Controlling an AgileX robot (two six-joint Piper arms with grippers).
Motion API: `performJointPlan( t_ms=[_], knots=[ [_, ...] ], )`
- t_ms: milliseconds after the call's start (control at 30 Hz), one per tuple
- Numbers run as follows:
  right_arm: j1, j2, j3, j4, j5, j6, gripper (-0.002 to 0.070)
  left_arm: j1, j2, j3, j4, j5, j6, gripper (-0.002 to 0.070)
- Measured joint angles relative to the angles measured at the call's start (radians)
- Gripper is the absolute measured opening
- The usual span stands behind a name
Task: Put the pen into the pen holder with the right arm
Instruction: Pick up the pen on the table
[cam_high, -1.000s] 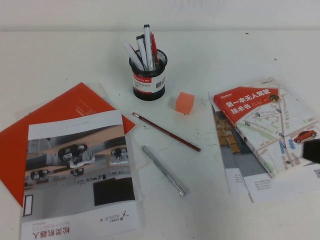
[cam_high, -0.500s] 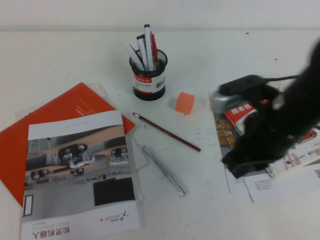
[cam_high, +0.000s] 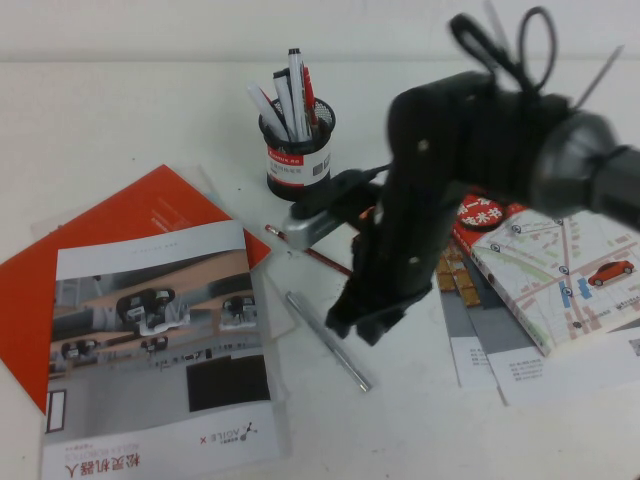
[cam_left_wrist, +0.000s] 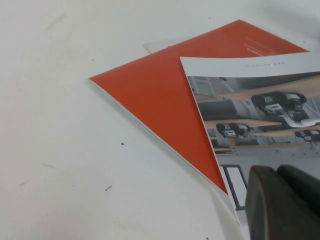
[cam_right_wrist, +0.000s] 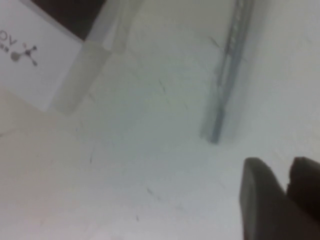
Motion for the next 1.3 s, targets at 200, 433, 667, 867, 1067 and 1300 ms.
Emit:
performJointPlan(
  t_ms=[200, 433, 667, 867, 1067, 1300],
  knots=[
    [0.052, 0.140, -0.119, -0.042, 0.002, 0.001, 0.0306, 0.000, 0.000, 0.000, 0.000, 0.000, 0.000, -0.0003],
    [0.072, 0.275, -0.277, -0.071, 0.002, 0.003, 0.0315, 0.000, 0.000, 0.000, 0.000, 0.000, 0.000, -0.0003],
    [0.072, 0.347, -0.383, -0.094, 0.002, 0.019, 0.0315, 0.000, 0.000, 0.000, 0.000, 0.000, 0.000, -0.0003],
    [0.072, 0.375, -0.398, -0.098, 0.004, 0.021, 0.0291, 0.000, 0.000, 0.000, 0.000, 0.000, 0.000, -0.0003],
    [0.072, 0.380, -0.399, -0.111, 0.004, 0.023, 0.0111, 0.000, 0.000, 0.000, 0.000, 0.001, 0.000, -0.0003],
    [0.072, 0.332, -0.399, -0.108, 0.006, 0.032, 0.0054, 0.000, 0.000, 0.000, 0.000, 0.001, 0.000, -0.0003]
  ],
)
